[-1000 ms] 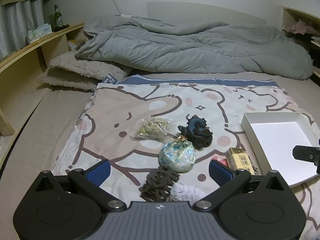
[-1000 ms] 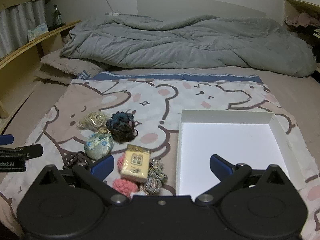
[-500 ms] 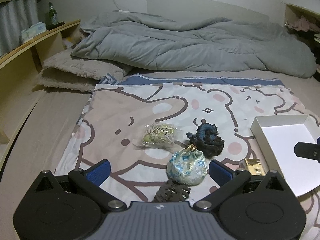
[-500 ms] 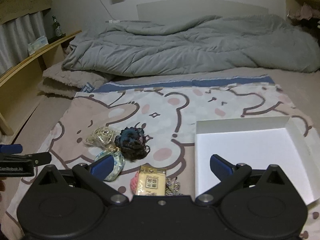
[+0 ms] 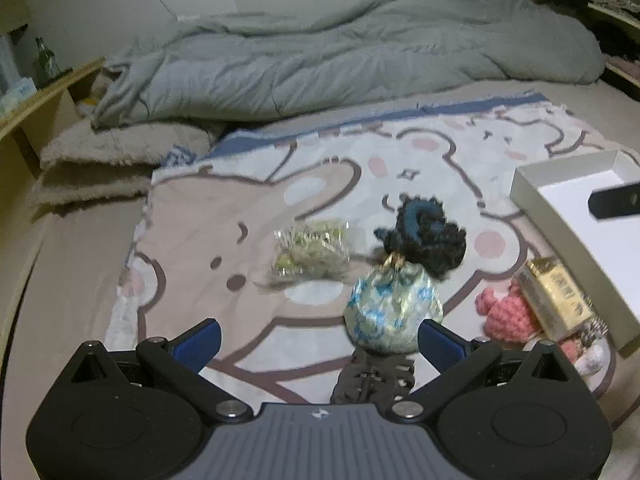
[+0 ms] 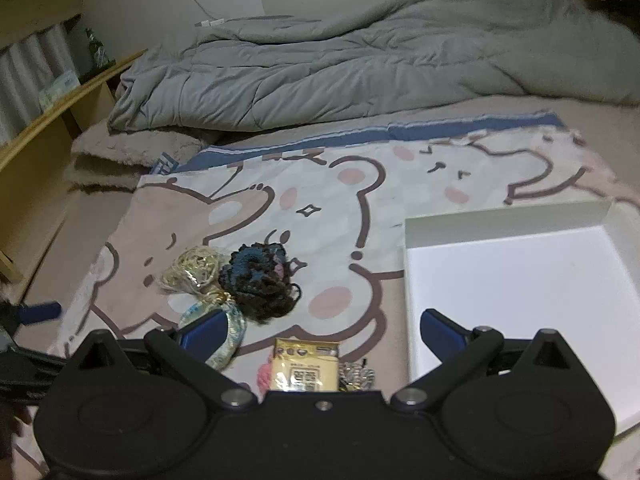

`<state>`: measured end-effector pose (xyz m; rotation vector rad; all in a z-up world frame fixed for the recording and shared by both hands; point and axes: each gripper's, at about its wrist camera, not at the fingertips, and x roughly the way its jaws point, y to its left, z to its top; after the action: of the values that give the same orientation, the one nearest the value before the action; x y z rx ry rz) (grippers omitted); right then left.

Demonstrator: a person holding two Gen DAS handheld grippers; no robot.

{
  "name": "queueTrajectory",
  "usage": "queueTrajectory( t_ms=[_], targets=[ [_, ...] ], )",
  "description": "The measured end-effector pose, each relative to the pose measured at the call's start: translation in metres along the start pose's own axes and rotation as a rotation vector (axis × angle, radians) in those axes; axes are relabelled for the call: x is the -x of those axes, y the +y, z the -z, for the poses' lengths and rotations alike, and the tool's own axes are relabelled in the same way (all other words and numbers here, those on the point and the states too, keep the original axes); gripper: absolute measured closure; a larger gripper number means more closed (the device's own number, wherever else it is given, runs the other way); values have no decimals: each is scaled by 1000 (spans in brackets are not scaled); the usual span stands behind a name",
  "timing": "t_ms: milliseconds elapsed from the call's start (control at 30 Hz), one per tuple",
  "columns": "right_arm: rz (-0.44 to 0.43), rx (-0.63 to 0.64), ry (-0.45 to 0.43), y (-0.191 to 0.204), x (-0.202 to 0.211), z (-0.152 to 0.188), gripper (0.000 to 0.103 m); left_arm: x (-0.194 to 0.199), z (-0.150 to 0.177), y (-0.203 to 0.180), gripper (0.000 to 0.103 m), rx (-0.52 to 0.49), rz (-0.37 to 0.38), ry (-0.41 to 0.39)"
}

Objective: Organize objects
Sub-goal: 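Grasp the brown claw clip with the left tool while the right tool grasps the tissue pack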

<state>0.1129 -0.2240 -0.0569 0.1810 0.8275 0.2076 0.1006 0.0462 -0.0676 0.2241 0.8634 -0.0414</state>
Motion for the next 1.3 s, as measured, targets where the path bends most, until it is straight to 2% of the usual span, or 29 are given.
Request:
queueTrajectory(
  t_ms=[133, 300, 367, 467, 567, 633, 667, 733, 800, 1000, 1233, 1267, 1300],
  targets=[
    [7, -45, 8, -5, -12, 2, 0, -13, 5, 5, 0, 28, 45, 39],
    [10, -80, 73, -12, -28, 2, 0, -29, 6, 11, 0, 54, 113, 126],
    [21, -98, 100, -15, -34, 3, 0, -32, 8, 13, 0, 61, 124, 131],
    [19, -131, 148, -18, -44, 6, 1, -37, 10, 15, 2, 36, 186, 140],
    [-6, -153, 194, -20, -53, 8, 8, -44, 12, 11, 13, -34, 253, 177],
    [-20, -168, 226, -21, -59, 11, 11, -51, 14, 9, 25, -55, 289, 218],
    [-25, -172, 238, -20, -60, 13, 13, -54, 15, 8, 28, -60, 298, 232],
    [-43, -166, 269, -18, -65, 15, 15, -60, 18, 8, 43, -75, 301, 257],
    [-64, -153, 299, -15, -69, 17, 18, -65, 19, 9, 48, -70, 304, 283],
    [-100, -51, 347, -1, -75, 22, 24, -70, 18, 11, 52, -63, 321, 282],
    [-57, 56, 388, 13, -79, 28, 29, -71, 15, 3, 57, -91, 319, 278],
    [-54, 65, 386, 13, -80, 28, 32, -70, 15, 3, 57, -90, 317, 281],
    [-61, 67, 381, 13, -79, 28, 42, -70, 14, 3, 57, -85, 314, 286]
  ],
)
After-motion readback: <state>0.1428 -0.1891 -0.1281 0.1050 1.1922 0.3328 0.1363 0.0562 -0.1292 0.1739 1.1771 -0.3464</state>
